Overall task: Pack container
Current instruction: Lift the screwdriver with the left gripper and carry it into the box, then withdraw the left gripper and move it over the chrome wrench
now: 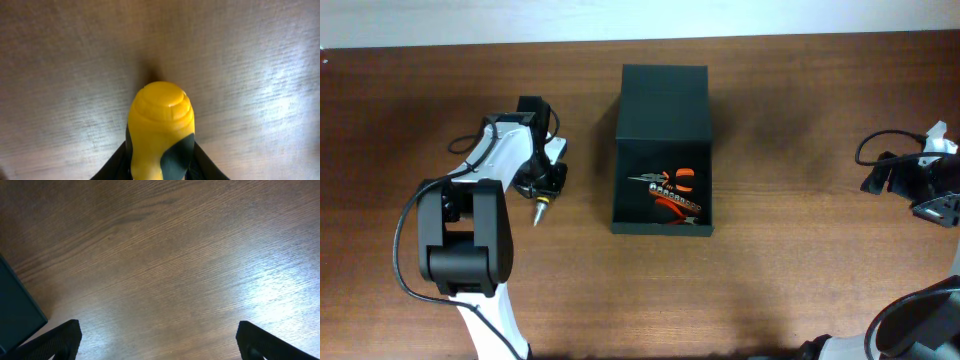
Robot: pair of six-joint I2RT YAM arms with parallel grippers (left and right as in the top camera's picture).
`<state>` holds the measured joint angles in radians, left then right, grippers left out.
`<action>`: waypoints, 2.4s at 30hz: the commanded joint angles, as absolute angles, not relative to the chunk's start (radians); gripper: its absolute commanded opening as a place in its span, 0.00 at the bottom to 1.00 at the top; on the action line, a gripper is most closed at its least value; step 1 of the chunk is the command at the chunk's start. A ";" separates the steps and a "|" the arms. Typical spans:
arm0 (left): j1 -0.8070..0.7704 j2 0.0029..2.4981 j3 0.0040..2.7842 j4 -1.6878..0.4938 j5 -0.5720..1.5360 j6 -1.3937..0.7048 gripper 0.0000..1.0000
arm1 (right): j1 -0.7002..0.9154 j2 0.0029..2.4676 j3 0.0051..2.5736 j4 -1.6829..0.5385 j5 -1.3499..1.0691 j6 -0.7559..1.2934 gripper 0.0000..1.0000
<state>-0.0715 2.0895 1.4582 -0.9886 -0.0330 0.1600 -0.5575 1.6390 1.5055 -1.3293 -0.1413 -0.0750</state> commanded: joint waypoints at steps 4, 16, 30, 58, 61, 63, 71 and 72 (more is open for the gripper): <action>-0.138 2.017 1.712 -1.122 -0.009 0.168 0.02 | -0.555 1.627 1.504 -1.330 -0.154 -0.070 0.99; -0.495 1.870 1.921 -1.112 0.196 1.053 0.02 | -0.555 1.627 1.504 -1.319 -0.154 -0.070 0.99; -0.602 2.104 1.919 -1.138 0.196 1.068 0.02 | -0.555 1.627 1.504 -1.319 -0.154 -0.070 0.99; -0.569 2.148 2.065 -1.272 0.003 0.836 0.99 | -0.555 1.627 1.504 -1.319 -0.155 -0.070 0.99; -0.539 2.061 2.118 -1.300 -0.119 0.747 0.99 | -0.555 1.627 1.504 -1.319 -0.155 -0.070 0.99; -0.505 1.998 2.131 -1.323 -0.140 0.731 0.99 | -0.555 1.627 1.504 -1.319 -0.155 -0.070 0.99; -0.137 1.785 2.132 -1.365 -0.085 0.525 0.99 | -0.555 1.627 1.504 -1.319 -0.155 -0.070 0.99; -0.084 1.779 2.132 -1.369 -0.062 0.514 0.99 | -0.555 1.627 1.504 -1.319 -0.155 -0.070 0.99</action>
